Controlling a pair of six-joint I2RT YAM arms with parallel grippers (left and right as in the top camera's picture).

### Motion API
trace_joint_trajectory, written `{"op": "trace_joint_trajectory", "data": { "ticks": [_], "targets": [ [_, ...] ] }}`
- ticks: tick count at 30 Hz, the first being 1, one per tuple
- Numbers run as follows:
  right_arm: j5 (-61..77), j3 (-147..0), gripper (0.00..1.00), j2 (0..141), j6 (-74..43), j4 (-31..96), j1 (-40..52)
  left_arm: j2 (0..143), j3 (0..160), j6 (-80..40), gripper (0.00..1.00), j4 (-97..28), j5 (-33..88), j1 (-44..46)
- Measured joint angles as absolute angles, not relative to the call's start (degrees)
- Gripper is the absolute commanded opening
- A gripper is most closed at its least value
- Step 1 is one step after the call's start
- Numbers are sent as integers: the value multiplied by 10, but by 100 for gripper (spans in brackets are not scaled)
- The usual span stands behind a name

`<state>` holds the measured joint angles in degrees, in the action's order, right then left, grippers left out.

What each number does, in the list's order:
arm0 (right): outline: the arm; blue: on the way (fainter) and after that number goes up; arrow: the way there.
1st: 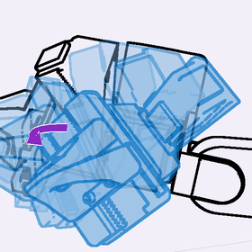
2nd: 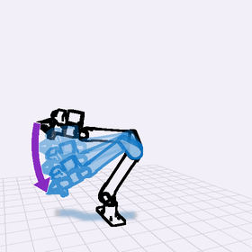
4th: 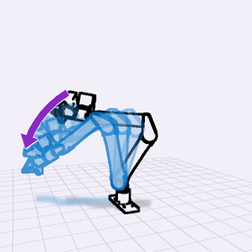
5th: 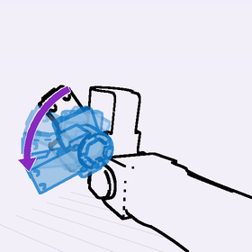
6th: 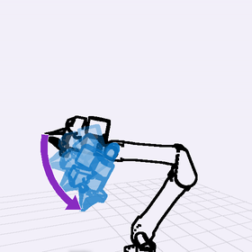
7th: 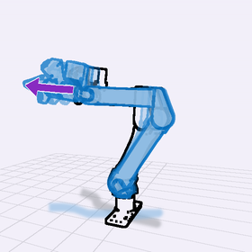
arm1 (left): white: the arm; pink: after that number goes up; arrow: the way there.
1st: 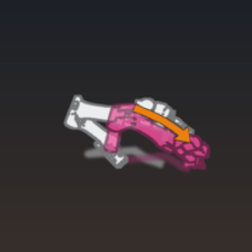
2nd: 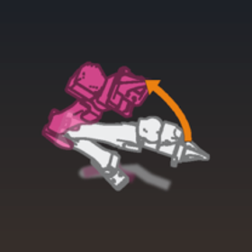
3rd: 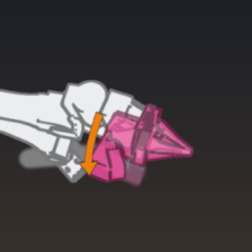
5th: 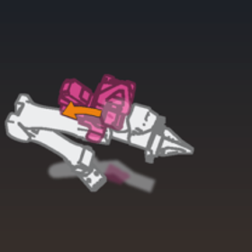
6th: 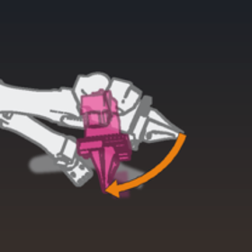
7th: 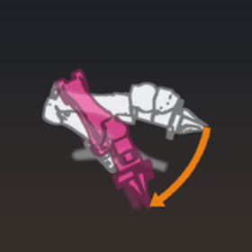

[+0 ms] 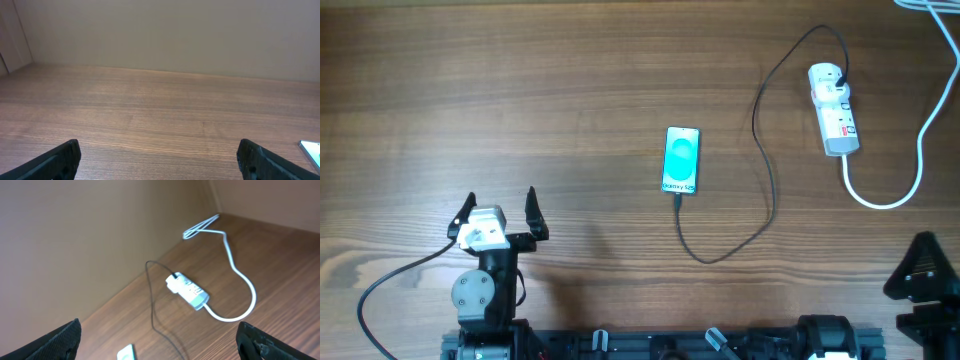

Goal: Plug charger to phone and switch on socket

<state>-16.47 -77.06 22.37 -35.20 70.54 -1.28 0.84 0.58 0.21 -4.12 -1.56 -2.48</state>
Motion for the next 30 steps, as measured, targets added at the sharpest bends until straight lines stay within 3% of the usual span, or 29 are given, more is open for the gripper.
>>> {"op": "trace_joint_trajectory", "data": {
  "ticks": [9, 16, 20, 30],
  "targets": [
    [-221, -737, 100, 221, -332, 654, -13, 8, 6, 2, 100, -41, -14, -25],
    [-144, -513, 100, 201, -206, 382, -13, 8, 6, 2, 100, -41, -14, -25],
    [-72, -333, 100, 122, -180, 204, -13, 8, 6, 2, 100, -41, -14, -25],
    [-12, -100, 100, 12, -176, 10, -14, 8, 6, 2, 100, -41, -14, -25]
  ]
}}
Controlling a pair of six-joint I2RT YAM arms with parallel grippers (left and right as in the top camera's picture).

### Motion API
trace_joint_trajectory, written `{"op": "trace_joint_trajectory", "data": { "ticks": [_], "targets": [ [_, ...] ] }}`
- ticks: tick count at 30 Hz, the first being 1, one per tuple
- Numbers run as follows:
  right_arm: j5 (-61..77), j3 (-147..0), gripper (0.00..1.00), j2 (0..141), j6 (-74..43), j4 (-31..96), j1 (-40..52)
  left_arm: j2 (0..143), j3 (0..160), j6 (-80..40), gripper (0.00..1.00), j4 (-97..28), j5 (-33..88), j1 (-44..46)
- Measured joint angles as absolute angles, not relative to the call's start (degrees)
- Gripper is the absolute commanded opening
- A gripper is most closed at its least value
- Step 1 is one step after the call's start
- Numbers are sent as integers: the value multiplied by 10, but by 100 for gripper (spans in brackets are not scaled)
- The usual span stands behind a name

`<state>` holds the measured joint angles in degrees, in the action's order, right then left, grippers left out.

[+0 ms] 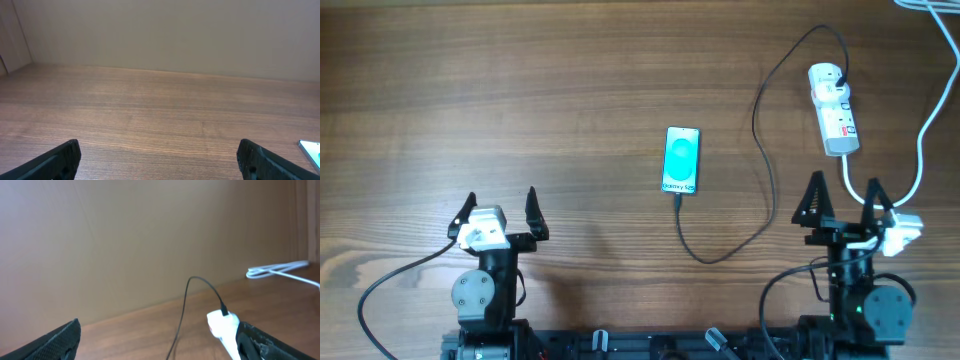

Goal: Plug charger to phone and switch on socket

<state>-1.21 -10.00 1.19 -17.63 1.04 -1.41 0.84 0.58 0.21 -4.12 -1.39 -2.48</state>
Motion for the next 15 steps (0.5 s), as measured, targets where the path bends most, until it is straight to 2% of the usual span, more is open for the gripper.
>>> {"op": "trace_joint_trajectory", "data": {
  "ticks": [4, 15],
  "targets": [
    [18, -24, 100, 10, -176, -99, -32, 8, 6, 2, 100, -41, -14, -25],
    [45, -3, 100, 9, -160, 0, -68, 8, 6, 2, 100, -41, -14, -25]
  ]
}}
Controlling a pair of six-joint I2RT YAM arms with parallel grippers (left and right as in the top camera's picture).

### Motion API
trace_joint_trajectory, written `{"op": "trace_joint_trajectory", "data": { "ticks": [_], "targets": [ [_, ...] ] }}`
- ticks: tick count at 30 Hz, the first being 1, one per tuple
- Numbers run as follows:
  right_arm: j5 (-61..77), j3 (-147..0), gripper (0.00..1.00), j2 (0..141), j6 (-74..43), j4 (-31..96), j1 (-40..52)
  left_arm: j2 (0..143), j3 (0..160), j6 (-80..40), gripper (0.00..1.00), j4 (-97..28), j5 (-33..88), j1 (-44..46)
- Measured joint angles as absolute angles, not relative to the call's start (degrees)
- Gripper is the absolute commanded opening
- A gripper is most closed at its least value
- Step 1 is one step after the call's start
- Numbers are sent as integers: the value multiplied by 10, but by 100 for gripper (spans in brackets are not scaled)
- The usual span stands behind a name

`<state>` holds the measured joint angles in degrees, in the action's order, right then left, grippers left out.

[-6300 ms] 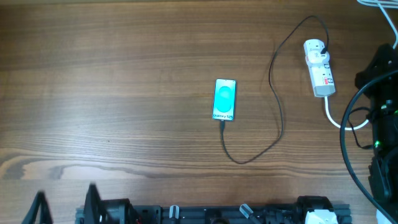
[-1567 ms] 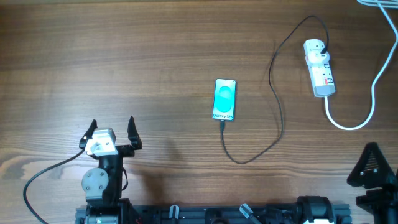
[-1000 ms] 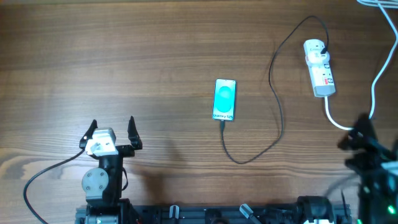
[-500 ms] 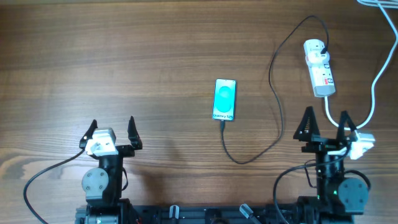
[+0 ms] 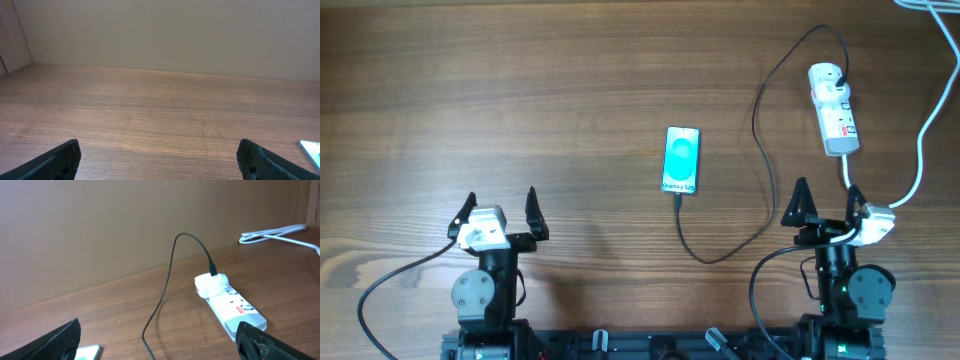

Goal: Plug charger to phone and switch on socket

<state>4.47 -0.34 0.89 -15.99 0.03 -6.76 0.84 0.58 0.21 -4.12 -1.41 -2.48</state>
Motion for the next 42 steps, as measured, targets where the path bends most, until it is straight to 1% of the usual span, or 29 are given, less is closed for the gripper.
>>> {"op": "trace_joint_trajectory", "data": {
  "ticks": [22, 35, 42],
  "targets": [
    [45, -3, 100, 9, -151, 1, -68, 8, 6, 2, 100, -41, -14, -25],
    [11, -3, 100, 9, -45, 0, -68, 8, 6, 2, 100, -41, -14, -25],
    [11, -3, 99, 9, -26, 0, -68, 8, 6, 2, 100, -41, -14, -25]
  ]
}}
